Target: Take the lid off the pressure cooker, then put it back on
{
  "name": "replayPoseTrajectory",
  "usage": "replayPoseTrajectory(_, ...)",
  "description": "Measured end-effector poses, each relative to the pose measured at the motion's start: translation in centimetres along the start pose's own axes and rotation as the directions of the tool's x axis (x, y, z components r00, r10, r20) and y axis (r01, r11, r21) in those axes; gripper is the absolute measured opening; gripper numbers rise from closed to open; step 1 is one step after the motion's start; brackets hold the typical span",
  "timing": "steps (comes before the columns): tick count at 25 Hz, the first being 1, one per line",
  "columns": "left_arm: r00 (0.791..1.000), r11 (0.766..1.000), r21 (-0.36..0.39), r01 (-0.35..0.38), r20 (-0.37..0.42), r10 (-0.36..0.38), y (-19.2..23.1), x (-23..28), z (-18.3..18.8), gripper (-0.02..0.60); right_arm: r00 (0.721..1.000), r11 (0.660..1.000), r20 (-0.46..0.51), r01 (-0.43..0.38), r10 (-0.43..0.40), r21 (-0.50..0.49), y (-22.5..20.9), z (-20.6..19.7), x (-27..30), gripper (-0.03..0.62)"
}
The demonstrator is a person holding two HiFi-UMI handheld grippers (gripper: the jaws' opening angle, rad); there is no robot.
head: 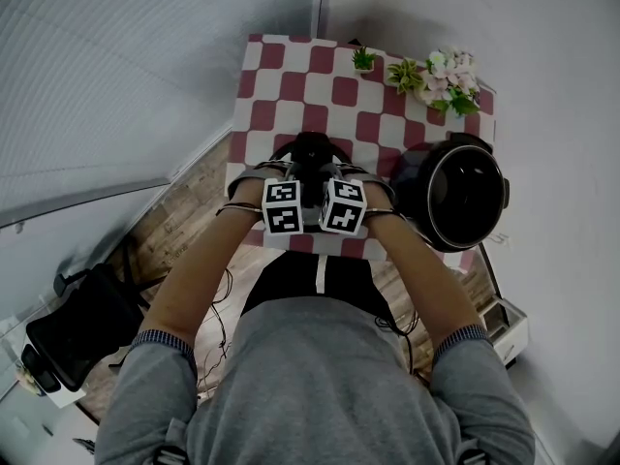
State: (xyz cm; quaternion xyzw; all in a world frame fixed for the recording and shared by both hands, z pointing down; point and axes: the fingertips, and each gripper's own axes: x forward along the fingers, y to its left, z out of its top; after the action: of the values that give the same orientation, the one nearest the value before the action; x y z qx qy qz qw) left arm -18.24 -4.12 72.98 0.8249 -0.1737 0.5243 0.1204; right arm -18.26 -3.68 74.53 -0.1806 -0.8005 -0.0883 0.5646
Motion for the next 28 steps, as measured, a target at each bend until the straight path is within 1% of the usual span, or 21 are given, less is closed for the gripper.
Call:
replayPoseTrajectory(3,1.0,1.0,0.007,-0.006,0.003,0.006,-0.1,0.1,-0.3,0.302,1.0,1.0,-0.007,0.008,-0.008,-0.004,0.2,-0.1,0.4,0.295)
replayPoseTrajectory(8,1.0,1.0,-0.014,-0.01,0.024,0.011,-0.1,0.1,-0.1,0.302,0.999,0.999,0.002,0.032,-0.032,-0.005,-0.1,0.0,0.1,0.301)
replayPoseTrajectory(10,0.999,0.999,-0.039,-0.009,0.046,0.01,0.0,0.0,0.2,0.307,0.998,0.998,0.006,0.062,-0.062,0.002,-0.5,-0.1,0.0,0.334)
replayPoseTrajectory(12,0.997,0.997,-0.073,-0.021,0.078,0.026,0.3,-0.4,0.2,0.322,0.997,0.997,0.022,0.072,-0.073,0.023,-0.6,0.2,-0.6,0.357)
replayPoseTrajectory(16,0.989,0.99,-0.13,-0.055,0.129,0.072,0.6,-2.1,0.0,0.325,0.995,0.995,0.048,0.085,-0.088,0.053,-0.6,0.8,-2.5,0.36)
replayPoseTrajectory(18,0.981,0.985,-0.154,-0.08,0.163,0.105,0.6,-3.5,0.1,0.325,0.993,0.993,0.061,0.1,-0.104,0.066,-0.5,1.0,-3.7,0.36)
replayPoseTrajectory(20,0.964,0.974,-0.199,-0.108,0.219,0.152,0.7,-5.2,0.7,0.325,0.988,0.989,0.083,0.12,-0.127,0.086,-0.4,1.4,-5.1,0.36)
replayPoseTrajectory(24,0.913,0.941,-0.296,-0.165,0.316,0.259,1.2,-8.9,1.6,0.324,0.969,0.974,0.155,0.171,-0.194,0.149,-0.3,2.6,-8.6,0.36)
replayPoseTrajectory(26,0.88,0.925,-0.333,-0.185,0.362,0.306,1.3,-10.9,2.2,0.324,0.95,0.961,0.195,0.21,-0.244,0.181,-0.4,3.1,-10.8,0.36)
replayPoseTrajectory(28,0.836,0.908,-0.369,-0.198,0.42,0.353,1.5,-13.4,3.0,0.324,0.921,0.942,0.246,0.247,-0.301,0.228,-0.5,3.8,-13.4,0.36)
